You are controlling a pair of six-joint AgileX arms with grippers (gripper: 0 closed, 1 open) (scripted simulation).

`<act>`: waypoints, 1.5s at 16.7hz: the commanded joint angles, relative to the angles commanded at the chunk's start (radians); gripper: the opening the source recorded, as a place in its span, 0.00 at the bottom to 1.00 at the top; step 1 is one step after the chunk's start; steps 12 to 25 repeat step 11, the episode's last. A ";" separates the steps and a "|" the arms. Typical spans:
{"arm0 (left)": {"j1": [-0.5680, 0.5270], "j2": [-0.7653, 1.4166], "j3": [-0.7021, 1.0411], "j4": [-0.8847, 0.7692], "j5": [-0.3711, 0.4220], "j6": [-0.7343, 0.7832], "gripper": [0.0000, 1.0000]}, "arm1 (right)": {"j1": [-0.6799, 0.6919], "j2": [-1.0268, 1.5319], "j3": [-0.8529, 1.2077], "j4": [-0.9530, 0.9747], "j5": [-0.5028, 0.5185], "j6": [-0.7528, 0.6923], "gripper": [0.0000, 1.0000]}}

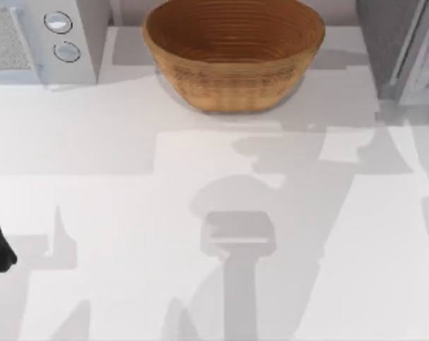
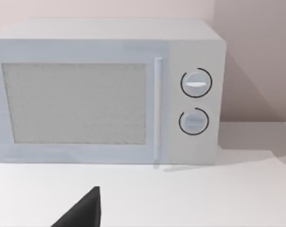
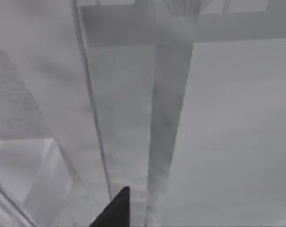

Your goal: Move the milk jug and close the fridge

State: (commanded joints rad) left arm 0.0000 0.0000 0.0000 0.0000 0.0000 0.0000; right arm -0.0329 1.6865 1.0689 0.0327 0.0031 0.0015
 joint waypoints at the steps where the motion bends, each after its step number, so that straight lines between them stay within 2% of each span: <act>1: 0.000 0.000 0.000 0.000 0.000 0.000 1.00 | 0.000 0.033 0.040 -0.007 0.001 0.000 1.00; 9: 0.000 0.000 0.000 0.000 0.000 0.000 1.00 | -0.001 0.287 0.368 -0.075 0.006 0.003 1.00; 25: 0.000 0.000 0.000 0.000 0.000 0.000 1.00 | -0.001 0.298 0.381 -0.079 0.006 0.003 1.00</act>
